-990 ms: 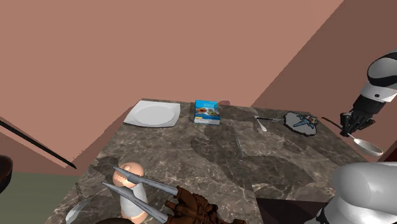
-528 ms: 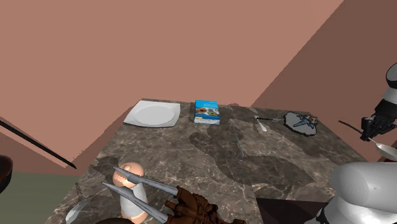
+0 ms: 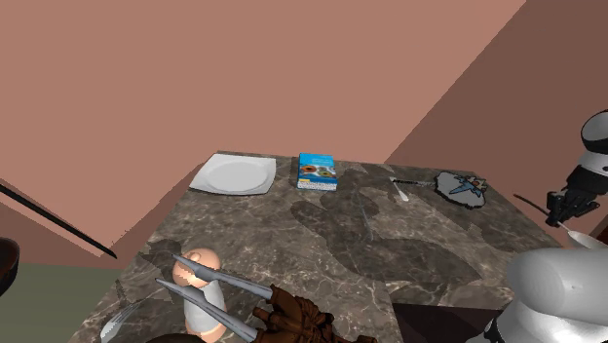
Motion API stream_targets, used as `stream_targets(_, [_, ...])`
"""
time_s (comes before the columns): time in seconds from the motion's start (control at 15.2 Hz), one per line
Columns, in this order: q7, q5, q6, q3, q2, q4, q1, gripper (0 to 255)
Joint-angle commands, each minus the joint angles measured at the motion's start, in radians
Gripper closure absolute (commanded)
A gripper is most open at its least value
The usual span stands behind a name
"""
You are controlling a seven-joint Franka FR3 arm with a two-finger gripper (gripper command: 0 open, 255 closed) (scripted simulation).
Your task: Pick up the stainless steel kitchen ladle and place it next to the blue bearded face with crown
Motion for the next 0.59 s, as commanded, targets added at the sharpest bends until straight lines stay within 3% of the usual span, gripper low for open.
stream_targets(0.0, [-0.002,-0.008,0.033,-0.018,0.016,-0.015,0.004,255])
stream_targets(0.53, [-0.007,-0.042,0.159,-0.084,0.072,-0.083,0.012,255])
